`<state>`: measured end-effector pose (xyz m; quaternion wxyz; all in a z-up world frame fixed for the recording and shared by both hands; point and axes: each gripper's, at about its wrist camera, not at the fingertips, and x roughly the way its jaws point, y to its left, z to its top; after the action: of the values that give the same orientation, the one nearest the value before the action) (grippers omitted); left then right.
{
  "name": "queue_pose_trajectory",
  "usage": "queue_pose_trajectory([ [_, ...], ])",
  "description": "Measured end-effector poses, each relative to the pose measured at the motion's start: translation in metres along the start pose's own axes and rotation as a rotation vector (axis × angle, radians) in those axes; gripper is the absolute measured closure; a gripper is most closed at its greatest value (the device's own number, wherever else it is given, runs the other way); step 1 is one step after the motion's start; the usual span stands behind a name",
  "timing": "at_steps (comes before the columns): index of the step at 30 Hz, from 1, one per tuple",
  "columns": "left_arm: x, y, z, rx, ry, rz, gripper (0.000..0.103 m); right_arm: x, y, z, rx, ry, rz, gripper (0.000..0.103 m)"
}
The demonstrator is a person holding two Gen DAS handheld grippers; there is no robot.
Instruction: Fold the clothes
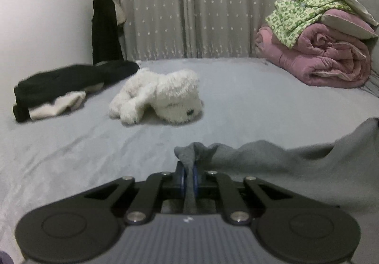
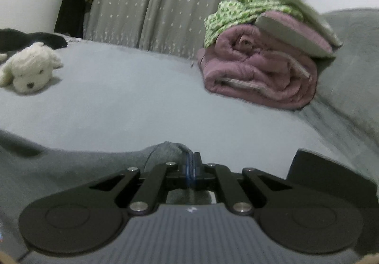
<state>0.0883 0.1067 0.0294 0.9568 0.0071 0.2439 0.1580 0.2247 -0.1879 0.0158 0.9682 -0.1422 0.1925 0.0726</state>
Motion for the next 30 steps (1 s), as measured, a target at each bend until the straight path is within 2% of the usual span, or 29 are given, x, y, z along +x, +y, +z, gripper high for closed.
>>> queue_pose_trajectory([
  [9,0.048,-0.03,0.055,0.053,-0.125,0.071,0.096,0.008,-0.003,0.029,-0.018,-0.115,-0.112,0.1],
  [14,0.086,-0.05,0.076,0.035,-0.138,0.088,0.096,0.033,-0.01,0.033,-0.005,-0.099,-0.151,0.1],
  [19,0.129,-0.065,0.064,0.026,-0.087,0.103,0.096,0.064,-0.004,0.018,-0.025,-0.038,-0.163,0.1],
  [25,0.166,-0.07,0.036,-0.012,0.026,0.119,0.095,0.093,0.004,-0.003,-0.032,0.067,-0.139,0.1],
  [28,0.171,-0.068,0.03,-0.033,0.071,0.114,0.091,0.101,0.005,-0.009,-0.026,0.125,-0.123,0.099],
  [30,0.169,-0.067,0.031,-0.038,0.086,0.108,0.086,0.098,0.005,-0.009,-0.016,0.137,-0.119,0.093],
])
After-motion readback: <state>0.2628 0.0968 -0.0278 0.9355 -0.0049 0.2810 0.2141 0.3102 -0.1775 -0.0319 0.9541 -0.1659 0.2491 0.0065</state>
